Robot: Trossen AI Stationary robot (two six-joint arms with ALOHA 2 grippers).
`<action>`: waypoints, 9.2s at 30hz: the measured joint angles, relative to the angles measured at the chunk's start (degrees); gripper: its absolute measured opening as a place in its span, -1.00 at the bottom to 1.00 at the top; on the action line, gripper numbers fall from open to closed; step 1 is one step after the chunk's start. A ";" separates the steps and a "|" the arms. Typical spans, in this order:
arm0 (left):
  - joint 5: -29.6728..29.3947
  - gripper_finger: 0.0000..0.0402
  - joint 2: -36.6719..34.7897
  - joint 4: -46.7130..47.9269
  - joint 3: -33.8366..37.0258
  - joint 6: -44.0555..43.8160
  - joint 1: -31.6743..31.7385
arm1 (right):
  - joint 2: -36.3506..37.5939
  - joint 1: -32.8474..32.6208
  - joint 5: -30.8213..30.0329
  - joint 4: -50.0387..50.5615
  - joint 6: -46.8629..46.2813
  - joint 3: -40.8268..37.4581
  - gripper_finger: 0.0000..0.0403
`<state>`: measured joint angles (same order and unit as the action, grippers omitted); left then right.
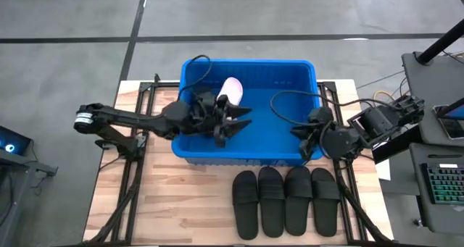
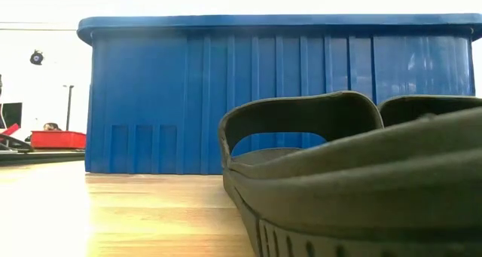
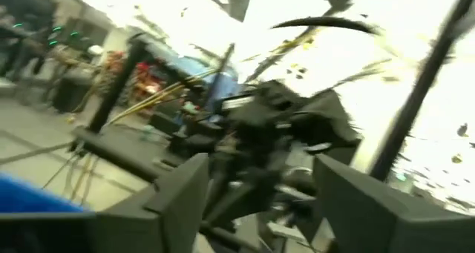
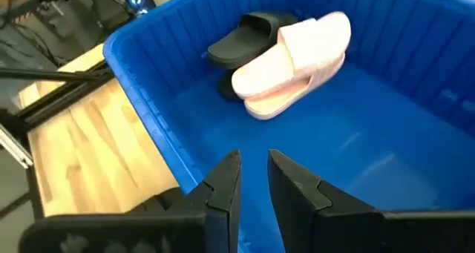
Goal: Pick and place slides into bin
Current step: Put the black slide into the blue container
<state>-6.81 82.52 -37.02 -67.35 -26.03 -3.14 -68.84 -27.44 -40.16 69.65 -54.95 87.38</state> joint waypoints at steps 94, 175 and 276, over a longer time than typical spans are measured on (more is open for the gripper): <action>-23.57 -0.92 -26.64 35.76 0.98 20.84 -27.25 | -49.41 -6.92 10.86 -25.05 16.35 13.27 -0.94; -49.46 -0.92 -24.19 31.67 1.04 24.91 -26.00 | -30.05 54.83 22.49 -63.60 92.99 -28.97 -0.94; -48.98 -0.92 -22.71 33.42 1.13 32.67 -26.00 | -32.71 -16.20 6.41 -6.69 16.07 3.18 0.11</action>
<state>-55.79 59.81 -3.60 -66.22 6.63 -29.15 -101.55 -43.64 -33.75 62.96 -38.88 90.56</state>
